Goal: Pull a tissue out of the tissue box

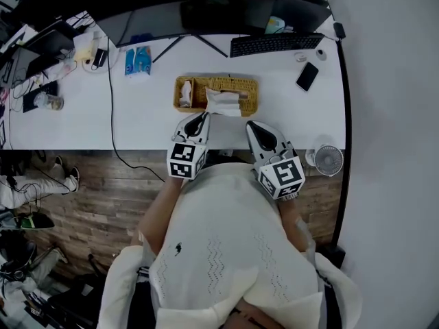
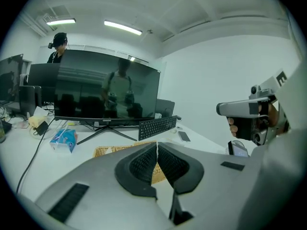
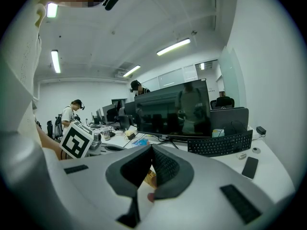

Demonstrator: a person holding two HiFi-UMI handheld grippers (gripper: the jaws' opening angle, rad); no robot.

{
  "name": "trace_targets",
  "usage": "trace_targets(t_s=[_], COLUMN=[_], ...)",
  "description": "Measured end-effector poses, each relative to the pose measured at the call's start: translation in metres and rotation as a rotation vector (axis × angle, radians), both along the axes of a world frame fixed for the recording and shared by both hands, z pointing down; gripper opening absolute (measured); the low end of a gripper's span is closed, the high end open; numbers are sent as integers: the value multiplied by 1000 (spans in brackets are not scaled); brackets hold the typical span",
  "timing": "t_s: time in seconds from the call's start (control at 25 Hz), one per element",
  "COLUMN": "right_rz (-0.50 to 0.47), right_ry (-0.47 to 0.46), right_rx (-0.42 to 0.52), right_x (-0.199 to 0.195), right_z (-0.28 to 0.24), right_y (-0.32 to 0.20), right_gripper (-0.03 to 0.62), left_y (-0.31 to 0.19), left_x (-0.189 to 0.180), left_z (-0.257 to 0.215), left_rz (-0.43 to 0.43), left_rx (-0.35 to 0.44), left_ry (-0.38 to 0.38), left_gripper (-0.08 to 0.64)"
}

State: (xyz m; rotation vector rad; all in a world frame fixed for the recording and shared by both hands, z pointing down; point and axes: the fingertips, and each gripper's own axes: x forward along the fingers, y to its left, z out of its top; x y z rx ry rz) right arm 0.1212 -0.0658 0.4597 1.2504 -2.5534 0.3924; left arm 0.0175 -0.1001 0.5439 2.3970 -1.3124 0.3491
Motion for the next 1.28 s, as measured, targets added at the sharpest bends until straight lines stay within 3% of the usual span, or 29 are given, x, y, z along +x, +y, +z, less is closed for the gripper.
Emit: trace_targets(t_s=[0.36,0.88,1.28], right_rz=[-13,-31,-35], right_ry=[-3,1,-6], right_rx=[-5,7,59], right_x=[-3,-5,1], right_z=[2,-4,-24], right_y=[-3,-10,-16], right_gripper=[1,0,0], left_y=[5,18,15], left_x=[-11,-22,-25], left_z=[-21,-67,-94], left_rz=[-14,-2,-27], left_rx=[40,180,237], left_ry=[22,14,41], left_gripper=[15,15,15])
